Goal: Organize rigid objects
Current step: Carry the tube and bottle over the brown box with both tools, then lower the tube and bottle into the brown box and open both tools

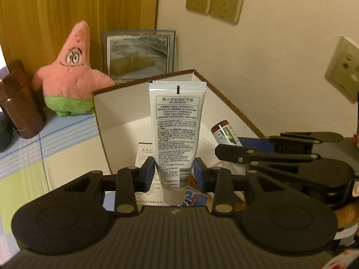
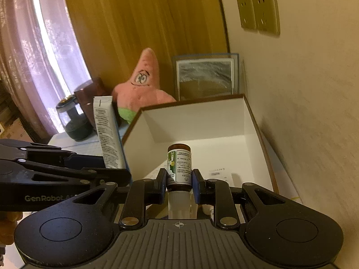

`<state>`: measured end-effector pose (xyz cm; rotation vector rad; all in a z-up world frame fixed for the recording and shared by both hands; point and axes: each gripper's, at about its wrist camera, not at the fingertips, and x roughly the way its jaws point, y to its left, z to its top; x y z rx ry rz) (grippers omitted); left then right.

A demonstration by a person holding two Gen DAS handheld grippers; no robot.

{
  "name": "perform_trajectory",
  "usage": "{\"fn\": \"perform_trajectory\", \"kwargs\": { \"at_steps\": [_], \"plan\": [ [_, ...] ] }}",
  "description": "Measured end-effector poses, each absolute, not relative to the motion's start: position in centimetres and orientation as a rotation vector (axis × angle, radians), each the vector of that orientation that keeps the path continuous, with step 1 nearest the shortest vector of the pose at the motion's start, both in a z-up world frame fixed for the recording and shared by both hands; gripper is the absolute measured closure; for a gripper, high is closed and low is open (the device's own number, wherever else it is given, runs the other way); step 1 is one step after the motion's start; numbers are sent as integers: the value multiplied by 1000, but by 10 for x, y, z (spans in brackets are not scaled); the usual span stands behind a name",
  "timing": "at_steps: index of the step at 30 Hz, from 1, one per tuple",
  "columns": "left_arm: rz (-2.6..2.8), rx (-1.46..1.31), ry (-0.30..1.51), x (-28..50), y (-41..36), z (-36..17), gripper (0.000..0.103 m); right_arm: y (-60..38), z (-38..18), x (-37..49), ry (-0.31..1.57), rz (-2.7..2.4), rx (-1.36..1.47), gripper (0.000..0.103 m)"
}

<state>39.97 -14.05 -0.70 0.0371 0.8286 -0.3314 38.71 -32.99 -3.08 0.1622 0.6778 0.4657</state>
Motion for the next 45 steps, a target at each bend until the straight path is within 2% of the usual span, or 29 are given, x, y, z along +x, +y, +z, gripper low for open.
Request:
{"fn": "perform_trajectory", "kwargs": {
  "at_steps": [17, 26, 45],
  "plan": [
    [-271, 20, 954, 479, -133, -43, 71, -320, -72, 463, 808, 447, 239, 83],
    [-276, 31, 966, 479, -130, -48, 67, -320, -72, 472, 805, 435, 276, 83],
    [-284, 46, 945, 462, -131, -39, 67, -331, -65, 447, 816, 414, 277, 82]
  ]
}}
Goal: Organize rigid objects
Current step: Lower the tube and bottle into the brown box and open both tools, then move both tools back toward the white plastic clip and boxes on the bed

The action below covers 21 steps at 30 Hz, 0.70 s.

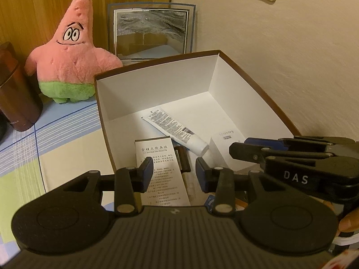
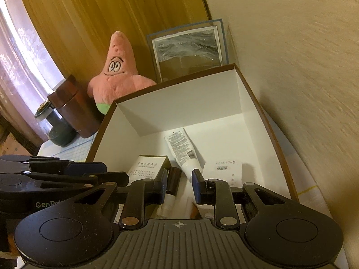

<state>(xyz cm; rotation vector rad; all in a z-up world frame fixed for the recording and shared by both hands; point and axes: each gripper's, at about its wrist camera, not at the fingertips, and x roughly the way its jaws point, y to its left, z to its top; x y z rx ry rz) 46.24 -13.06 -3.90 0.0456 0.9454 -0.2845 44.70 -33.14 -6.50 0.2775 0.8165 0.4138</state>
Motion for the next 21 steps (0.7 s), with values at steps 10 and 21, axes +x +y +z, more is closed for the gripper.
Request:
{"fn": "perform_trajectory", "kwargs": {
  "at_steps": [10, 21],
  "plan": [
    [-280, 29, 924, 438, -127, -24, 62, -333, -49, 423, 785, 394, 271, 51],
    [-254, 7, 837, 380, -108, 5, 60, -329, -23, 370, 720, 412, 264, 45]
  ]
}}
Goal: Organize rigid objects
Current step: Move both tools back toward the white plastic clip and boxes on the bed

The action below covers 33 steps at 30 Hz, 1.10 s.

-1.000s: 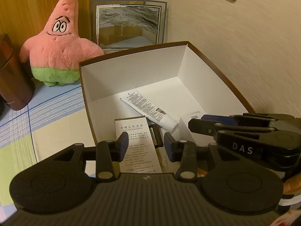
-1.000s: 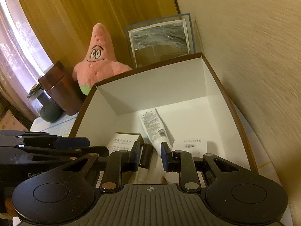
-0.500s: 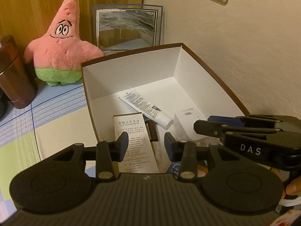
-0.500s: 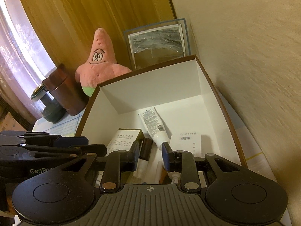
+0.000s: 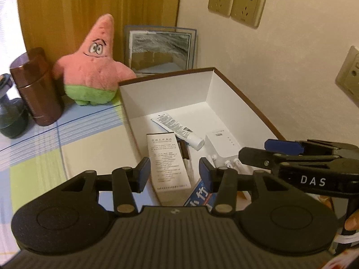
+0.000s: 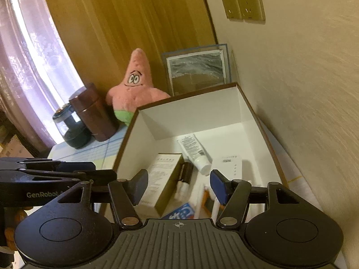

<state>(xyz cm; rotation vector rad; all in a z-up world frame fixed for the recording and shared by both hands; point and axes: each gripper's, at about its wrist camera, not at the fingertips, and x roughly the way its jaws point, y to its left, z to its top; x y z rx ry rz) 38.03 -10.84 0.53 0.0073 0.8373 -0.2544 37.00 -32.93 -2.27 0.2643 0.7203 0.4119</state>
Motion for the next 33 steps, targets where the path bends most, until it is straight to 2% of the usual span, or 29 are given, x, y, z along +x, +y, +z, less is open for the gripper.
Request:
{"fn": "perform_trajectory", "kwargs": {
  "at_steps": [19, 33],
  "plan": [
    [-105, -31, 844, 252, -19, 7, 59, -289, -20, 266, 733, 596, 237, 44],
    [67, -135, 924, 179, 43, -29, 59, -221, -77, 239, 821, 703, 44, 45]
  ]
}}
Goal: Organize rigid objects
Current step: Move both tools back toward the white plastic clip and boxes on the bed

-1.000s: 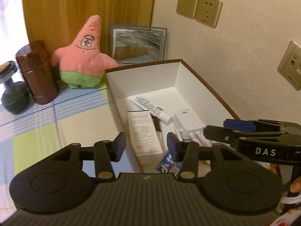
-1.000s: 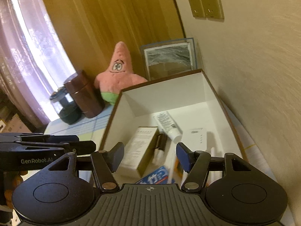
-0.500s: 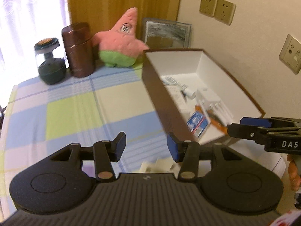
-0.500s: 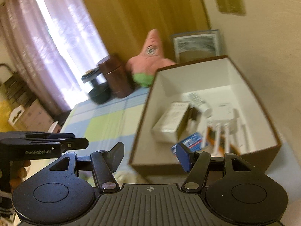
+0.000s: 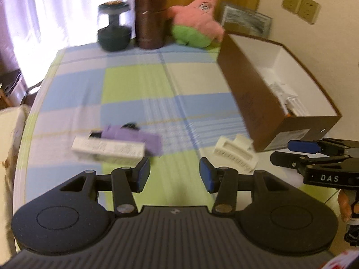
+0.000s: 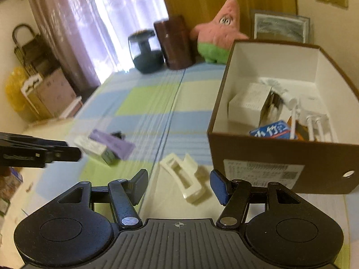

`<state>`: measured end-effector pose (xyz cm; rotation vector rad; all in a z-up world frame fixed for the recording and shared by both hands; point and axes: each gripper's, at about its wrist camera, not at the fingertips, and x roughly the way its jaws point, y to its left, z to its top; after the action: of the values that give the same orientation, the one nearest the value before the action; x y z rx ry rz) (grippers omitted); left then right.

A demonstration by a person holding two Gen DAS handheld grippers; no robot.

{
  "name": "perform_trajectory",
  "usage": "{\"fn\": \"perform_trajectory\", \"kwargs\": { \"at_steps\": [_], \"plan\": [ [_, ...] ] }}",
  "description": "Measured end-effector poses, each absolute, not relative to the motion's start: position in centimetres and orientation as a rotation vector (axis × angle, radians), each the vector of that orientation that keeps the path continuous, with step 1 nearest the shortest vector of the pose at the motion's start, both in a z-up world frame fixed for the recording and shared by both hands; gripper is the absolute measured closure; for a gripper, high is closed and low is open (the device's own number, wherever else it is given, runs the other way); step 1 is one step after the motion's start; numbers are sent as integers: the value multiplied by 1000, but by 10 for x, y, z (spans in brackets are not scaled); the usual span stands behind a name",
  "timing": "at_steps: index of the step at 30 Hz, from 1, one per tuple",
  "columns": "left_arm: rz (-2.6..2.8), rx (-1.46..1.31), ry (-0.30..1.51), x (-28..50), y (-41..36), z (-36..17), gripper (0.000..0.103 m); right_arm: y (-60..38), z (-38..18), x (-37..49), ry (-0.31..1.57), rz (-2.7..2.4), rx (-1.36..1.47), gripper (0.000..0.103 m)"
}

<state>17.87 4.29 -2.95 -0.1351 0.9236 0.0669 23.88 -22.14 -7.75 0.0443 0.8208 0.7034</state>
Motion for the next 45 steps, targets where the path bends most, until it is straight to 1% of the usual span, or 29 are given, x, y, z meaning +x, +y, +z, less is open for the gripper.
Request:
{"fn": "perform_trajectory", "kwargs": {
  "at_steps": [7, 15, 18, 20, 21, 24, 35, 45],
  "plan": [
    [119, -163, 962, 164, 61, -49, 59, -201, -110, 245, 847, 699, -58, 45],
    [142, -158, 982, 171, 69, -65, 59, -182, -139, 255, 879, 671, -135, 45],
    [142, -152, 993, 177, 69, -72, 59, -174, -141, 254, 872, 680, -143, 45],
    [145, -147, 1001, 182, 70, -77, 59, -165, -141, 252, 868, 688, -159, 47],
    [148, -143, 1003, 184, 70, -79, 59, -161, -141, 252, 869, 696, -163, 50],
    [153, -134, 1012, 193, 71, -84, 59, -148, -139, 255, 873, 711, -175, 52],
    [195, -175, 998, 226, 84, -85, 59, -108, -140, 284, 889, 701, -216, 53],
    [245, -52, 1000, 238, 83, -100, 57, -91, -142, 302, 902, 677, -201, 54]
  ]
}}
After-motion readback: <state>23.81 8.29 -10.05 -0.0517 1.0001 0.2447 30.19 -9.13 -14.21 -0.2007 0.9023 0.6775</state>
